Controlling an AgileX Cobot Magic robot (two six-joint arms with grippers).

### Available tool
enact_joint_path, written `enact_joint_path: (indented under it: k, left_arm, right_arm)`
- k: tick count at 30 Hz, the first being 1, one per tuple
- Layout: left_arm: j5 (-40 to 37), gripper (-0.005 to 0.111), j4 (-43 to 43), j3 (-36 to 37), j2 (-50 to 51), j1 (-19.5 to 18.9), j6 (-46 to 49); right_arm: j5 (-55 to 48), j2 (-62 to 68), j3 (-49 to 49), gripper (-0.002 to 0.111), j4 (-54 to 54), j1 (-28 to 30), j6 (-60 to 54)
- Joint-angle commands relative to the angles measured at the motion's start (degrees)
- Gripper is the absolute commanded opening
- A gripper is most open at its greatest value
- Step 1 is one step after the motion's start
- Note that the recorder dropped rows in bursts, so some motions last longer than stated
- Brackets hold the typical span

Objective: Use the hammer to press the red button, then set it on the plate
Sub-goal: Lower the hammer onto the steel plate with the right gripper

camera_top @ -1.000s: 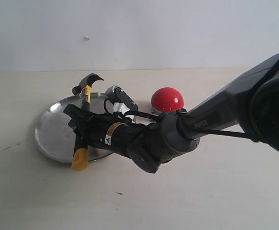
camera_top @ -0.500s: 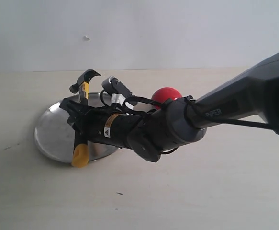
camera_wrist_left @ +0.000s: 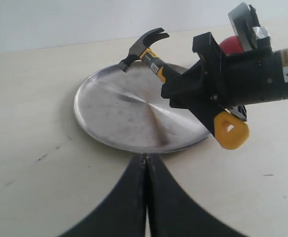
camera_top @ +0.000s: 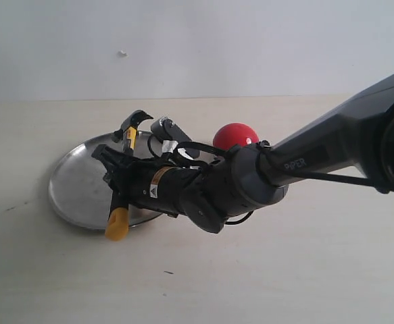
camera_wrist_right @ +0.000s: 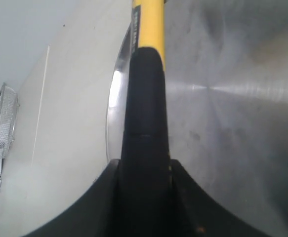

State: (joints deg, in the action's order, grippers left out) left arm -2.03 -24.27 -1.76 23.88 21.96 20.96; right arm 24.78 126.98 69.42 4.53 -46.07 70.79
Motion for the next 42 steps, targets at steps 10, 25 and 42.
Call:
enact_joint_path:
  k: [10, 25, 42]
  left_arm:
    - [0.2, 0.0, -0.2, 0.2, -0.4, -0.1, -0.2]
    - [0.2, 0.0, -0.2, 0.2, -0.4, -0.1, -0.2]
    - [0.2, 0.0, -0.2, 0.2, -0.4, -0.1, -0.2]
  right_arm:
    - [1.2, -1.0, 0.8, 0.0, -1.1, 0.1, -3.7]
    - [1.3, 2.9, 4.2, 0.0, -1.1, 0.1, -4.5]
    - [-0.8, 2.9, 4.2, 0.044, -1.7, 0.1, -11.8]
